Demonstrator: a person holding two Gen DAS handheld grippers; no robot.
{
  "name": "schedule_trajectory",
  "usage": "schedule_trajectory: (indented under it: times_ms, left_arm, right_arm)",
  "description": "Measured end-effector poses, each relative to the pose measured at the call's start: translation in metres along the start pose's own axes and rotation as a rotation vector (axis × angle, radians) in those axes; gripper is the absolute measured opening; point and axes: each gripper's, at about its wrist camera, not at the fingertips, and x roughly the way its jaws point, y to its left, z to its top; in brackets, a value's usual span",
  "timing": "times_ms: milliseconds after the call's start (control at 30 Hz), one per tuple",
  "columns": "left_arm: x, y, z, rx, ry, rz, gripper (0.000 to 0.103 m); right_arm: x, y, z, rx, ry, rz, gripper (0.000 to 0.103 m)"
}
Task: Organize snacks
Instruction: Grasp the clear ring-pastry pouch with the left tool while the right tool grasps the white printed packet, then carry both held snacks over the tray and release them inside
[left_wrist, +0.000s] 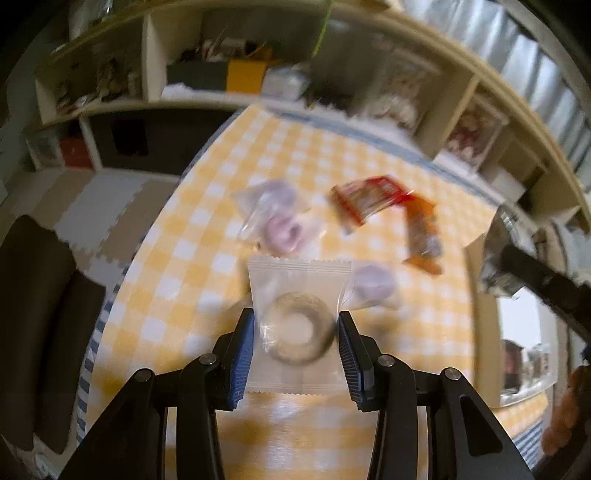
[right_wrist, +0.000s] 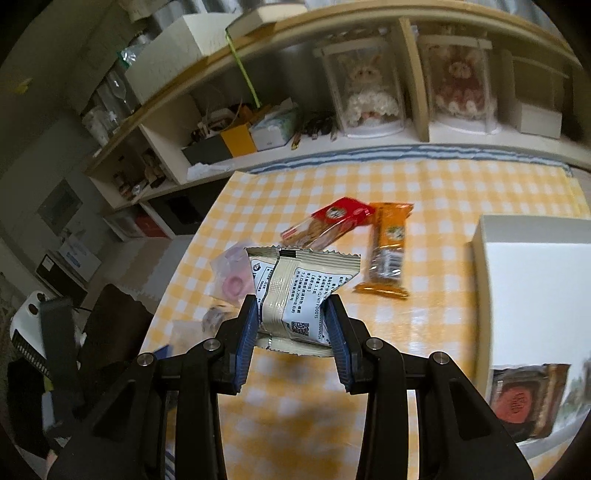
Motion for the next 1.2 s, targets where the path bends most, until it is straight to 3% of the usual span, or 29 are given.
schedule_trajectory:
  times_ms: [200, 533, 900, 1200]
  left_arm:
    - [-0.041, -0.019, 0.001, 0.04, -0.089, -0.062, 0.042]
    - [-0.071, -0.081, 0.0, 0.114, -0.138, -0.171, 0.042]
    - [-0.041, -0.177, -0.002, 0.212, -0.094, -0.261, 0.042]
    - [0.018, -0.239, 0.0, 0.215, 0.001, -0.332, 0.042]
  right_arm:
    - [-0.034, -0.026, 0.004, -0.008, -0.025, -0.015, 0.038]
    - [-0.091, -0.079, 0.007, 0.0, -0.072, -0.069, 0.038]
    - [-0.124, -0.151, -0.008, 0.053, -0.054, -0.151, 0.038]
    - [-0.131, -0.21, -0.022, 0.145, -0.032, -0.176, 0.038]
